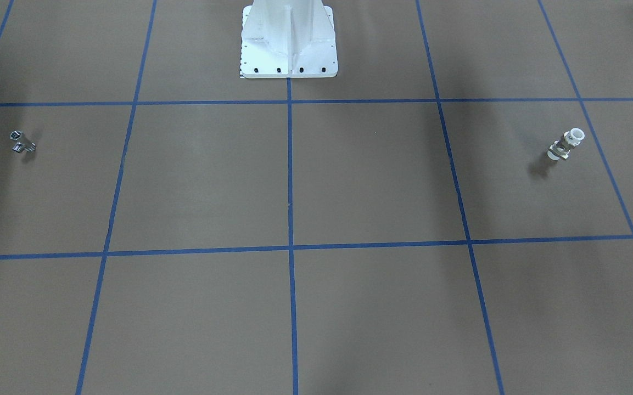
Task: Assemble PPR valve and pipe with both arms
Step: 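Lower the left gripper onto the white PPR valve and close on it, then lift the white valve with the left gripper and carry it to table center, then set the valve upright at table center, open left gripper and withdraw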
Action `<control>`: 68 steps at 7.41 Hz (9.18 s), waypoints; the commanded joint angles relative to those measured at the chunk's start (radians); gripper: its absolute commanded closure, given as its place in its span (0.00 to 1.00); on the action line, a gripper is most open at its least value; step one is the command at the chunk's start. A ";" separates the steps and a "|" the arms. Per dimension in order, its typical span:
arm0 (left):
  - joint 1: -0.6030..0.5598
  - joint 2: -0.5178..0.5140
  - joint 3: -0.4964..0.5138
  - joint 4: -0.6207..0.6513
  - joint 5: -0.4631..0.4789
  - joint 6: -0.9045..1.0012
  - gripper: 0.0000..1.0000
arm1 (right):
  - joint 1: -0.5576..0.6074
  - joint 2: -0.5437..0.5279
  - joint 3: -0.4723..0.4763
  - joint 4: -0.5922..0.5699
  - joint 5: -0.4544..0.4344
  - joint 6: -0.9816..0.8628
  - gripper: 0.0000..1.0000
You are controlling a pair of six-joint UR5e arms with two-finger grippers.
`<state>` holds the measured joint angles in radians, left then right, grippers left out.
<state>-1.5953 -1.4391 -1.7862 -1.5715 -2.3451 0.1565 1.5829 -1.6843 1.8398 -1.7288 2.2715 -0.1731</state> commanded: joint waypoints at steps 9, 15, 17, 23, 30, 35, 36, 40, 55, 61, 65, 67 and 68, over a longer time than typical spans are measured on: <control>0.032 -0.044 0.004 -0.268 -0.026 -0.009 0.00 | -0.006 0.057 -0.045 0.084 0.000 0.012 0.00; 0.293 0.073 0.008 -0.658 -0.068 -0.406 0.00 | -0.006 0.023 -0.053 0.169 0.019 0.010 0.00; 0.395 0.135 0.008 -0.743 0.074 -0.484 0.00 | -0.006 0.015 -0.056 0.169 0.019 0.010 0.00; 0.538 0.155 0.050 -0.742 0.167 -0.534 0.00 | -0.006 -0.018 -0.056 0.204 0.025 0.012 0.00; 0.612 0.144 0.065 -0.743 0.190 -0.577 0.07 | -0.006 -0.018 -0.056 0.204 0.026 0.014 0.00; 0.623 0.147 0.067 -0.742 0.191 -0.572 0.61 | -0.006 -0.017 -0.056 0.206 0.028 0.014 0.00; 0.624 0.149 0.067 -0.743 0.201 -0.568 0.92 | -0.006 -0.017 -0.056 0.206 0.028 0.015 0.00; 0.624 0.048 0.063 -0.710 0.194 -0.584 1.00 | -0.006 -0.017 -0.054 0.206 0.039 0.017 0.00; 1.043 -1.054 0.409 -0.050 0.420 -1.238 0.96 | -0.006 -0.018 -0.053 0.206 0.066 0.018 0.00; 1.058 -1.084 0.441 -0.050 0.420 -1.235 0.56 | -0.006 -0.017 -0.051 0.207 0.069 0.021 0.00; 1.092 -1.077 0.441 -0.094 0.469 -1.239 0.03 | -0.006 -0.017 -0.053 0.207 0.069 0.021 0.00; 1.072 -1.075 0.394 -0.078 0.465 -1.227 0.01 | -0.006 -0.017 -0.051 0.207 0.068 0.021 0.00; 1.046 -1.061 0.333 -0.017 0.461 -1.214 0.01 | -0.006 -0.017 -0.048 0.207 0.074 0.021 0.00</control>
<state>-0.5230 -2.5113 -1.3946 -1.6384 -1.8800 -1.0699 1.5770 -1.7012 1.7888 -1.5217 2.3409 -0.1518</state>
